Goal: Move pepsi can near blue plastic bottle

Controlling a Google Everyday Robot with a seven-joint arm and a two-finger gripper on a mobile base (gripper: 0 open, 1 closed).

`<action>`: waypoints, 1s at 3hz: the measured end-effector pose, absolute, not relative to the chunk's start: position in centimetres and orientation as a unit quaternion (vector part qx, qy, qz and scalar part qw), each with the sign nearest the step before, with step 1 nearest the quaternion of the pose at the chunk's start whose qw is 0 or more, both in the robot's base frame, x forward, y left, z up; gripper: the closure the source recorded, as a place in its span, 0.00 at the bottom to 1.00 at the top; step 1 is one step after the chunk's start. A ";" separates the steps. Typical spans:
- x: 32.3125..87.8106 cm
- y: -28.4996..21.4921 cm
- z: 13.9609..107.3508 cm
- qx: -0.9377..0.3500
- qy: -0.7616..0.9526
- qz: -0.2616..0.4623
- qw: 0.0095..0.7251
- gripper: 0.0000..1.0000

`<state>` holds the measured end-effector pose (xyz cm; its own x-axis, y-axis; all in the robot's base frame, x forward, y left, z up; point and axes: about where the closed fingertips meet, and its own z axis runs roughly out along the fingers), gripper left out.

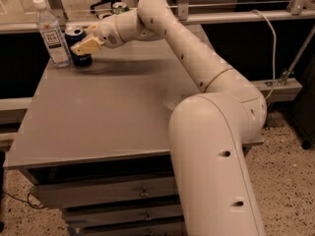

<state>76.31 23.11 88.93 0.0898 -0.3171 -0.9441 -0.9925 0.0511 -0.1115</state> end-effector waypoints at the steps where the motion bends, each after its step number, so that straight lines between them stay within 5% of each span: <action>1: 76.3 23.5 88.8 -0.582 0.561 0.376 0.453 0.13; 2: 76.2 23.8 88.6 -0.583 0.560 0.380 0.450 0.00; 3: 76.0 22.8 88.6 -0.575 0.564 0.382 0.453 0.00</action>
Offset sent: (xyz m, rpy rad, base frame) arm 0.0016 0.0021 -0.0015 0.0053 0.0144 0.0182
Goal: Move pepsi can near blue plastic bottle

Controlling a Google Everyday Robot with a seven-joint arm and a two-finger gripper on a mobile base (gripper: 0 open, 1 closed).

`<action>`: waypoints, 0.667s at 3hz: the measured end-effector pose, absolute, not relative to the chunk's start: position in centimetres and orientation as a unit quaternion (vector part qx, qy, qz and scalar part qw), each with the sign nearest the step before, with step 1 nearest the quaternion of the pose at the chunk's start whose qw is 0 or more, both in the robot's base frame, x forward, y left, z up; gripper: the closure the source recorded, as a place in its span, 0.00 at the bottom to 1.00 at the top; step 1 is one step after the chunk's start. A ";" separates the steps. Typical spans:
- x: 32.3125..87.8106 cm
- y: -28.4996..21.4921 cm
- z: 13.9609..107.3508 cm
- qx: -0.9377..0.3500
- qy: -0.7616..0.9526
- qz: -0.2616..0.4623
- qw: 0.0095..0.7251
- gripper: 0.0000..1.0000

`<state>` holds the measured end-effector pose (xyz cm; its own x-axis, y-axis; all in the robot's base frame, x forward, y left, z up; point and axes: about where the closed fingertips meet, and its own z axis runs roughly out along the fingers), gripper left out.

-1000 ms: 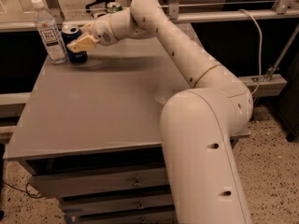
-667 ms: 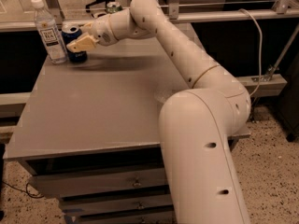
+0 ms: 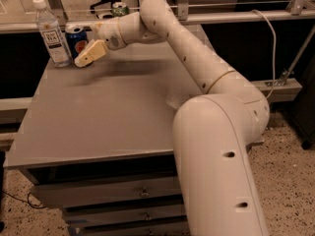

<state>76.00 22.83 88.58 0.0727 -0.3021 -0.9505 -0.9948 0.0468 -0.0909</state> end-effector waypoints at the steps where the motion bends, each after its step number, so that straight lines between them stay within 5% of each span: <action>1: 75.2 18.5 90.9 -0.544 0.571 0.370 0.492 0.00; 2: 72.9 12.3 95.9 -0.507 0.577 0.320 0.554 0.00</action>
Offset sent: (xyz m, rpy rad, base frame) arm -0.0939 -0.2748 0.0529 0.0222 -0.1295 -0.5168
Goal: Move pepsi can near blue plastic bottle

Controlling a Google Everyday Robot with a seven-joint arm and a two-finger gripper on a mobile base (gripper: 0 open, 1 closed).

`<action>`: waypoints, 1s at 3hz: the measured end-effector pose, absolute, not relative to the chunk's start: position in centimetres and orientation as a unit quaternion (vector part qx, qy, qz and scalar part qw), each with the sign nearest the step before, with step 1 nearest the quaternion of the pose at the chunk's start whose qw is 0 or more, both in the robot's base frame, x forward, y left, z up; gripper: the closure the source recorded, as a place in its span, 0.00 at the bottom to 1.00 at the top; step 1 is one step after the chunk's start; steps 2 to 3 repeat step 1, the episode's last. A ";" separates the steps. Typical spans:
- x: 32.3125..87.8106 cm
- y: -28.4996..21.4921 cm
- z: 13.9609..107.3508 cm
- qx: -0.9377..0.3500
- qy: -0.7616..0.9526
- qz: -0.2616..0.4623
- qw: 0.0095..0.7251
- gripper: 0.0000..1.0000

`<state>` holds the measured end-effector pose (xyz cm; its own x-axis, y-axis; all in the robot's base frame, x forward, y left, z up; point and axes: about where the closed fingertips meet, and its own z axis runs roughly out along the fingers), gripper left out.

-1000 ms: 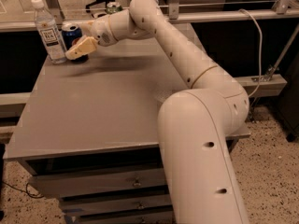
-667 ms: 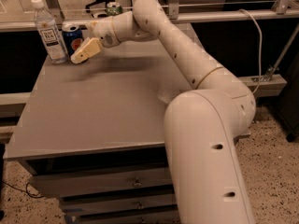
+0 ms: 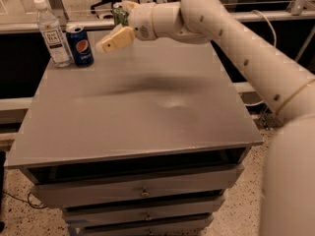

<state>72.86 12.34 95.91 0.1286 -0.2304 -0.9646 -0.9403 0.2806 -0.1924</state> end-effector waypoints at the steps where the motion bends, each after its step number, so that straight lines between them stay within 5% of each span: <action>1: 68.7 3.1 97.8 -0.494 0.621 0.235 0.561 0.00; 3: 68.7 3.1 97.8 -0.494 0.621 0.235 0.561 0.00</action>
Offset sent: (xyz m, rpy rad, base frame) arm 0.0000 0.0000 0.0000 0.0000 0.0000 0.0000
